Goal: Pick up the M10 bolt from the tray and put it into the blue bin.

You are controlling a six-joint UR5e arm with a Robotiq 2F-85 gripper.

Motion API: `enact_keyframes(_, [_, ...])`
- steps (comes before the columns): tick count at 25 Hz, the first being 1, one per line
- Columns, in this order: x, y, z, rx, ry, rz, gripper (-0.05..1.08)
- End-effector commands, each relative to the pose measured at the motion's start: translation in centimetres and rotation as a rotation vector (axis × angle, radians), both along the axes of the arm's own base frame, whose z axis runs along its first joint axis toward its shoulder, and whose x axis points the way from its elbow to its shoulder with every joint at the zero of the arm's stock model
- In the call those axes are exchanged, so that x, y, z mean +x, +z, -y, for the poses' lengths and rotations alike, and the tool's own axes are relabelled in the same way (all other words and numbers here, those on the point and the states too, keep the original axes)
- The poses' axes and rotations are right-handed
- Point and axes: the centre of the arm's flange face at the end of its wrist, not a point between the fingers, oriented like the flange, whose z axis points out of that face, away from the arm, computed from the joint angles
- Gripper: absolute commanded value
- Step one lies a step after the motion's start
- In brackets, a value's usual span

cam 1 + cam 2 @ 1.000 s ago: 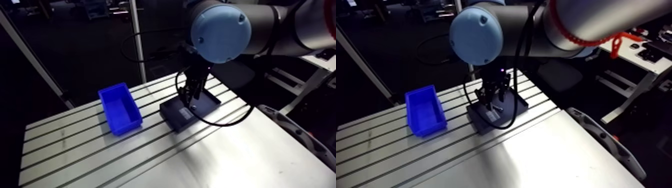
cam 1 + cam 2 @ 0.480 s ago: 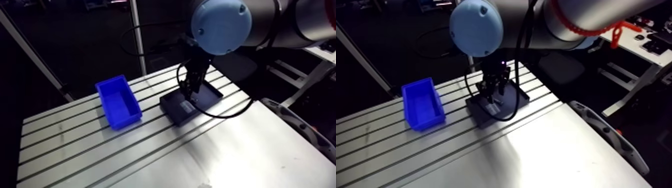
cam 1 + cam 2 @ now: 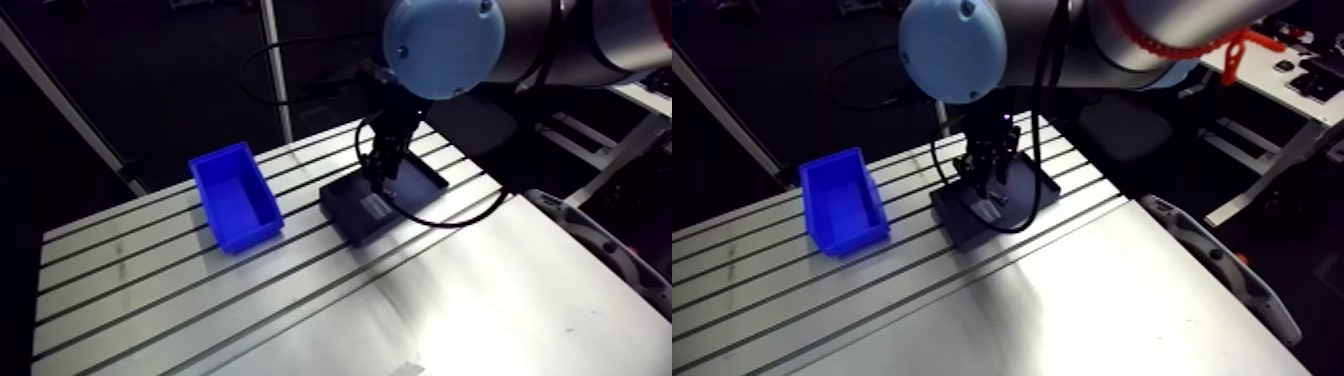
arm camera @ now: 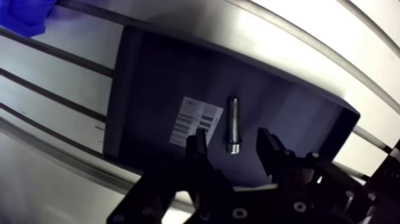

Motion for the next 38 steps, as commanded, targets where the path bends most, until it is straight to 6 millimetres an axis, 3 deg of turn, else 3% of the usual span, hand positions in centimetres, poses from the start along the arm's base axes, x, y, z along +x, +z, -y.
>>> enact_keyframes(1, [0.0,-0.5,0.0,-0.006,0.005,0.009,0.49])
enact_keyframes(10, [0.0,-1.5,0.0,-0.012,0.002,0.023,0.53])
enact_keyframes(25, [-0.1,-1.5,0.1,-0.011,0.005,0.024,0.62])
enact_keyframes(38, [-0.2,-2.0,0.0,-0.010,0.005,0.023,0.63])
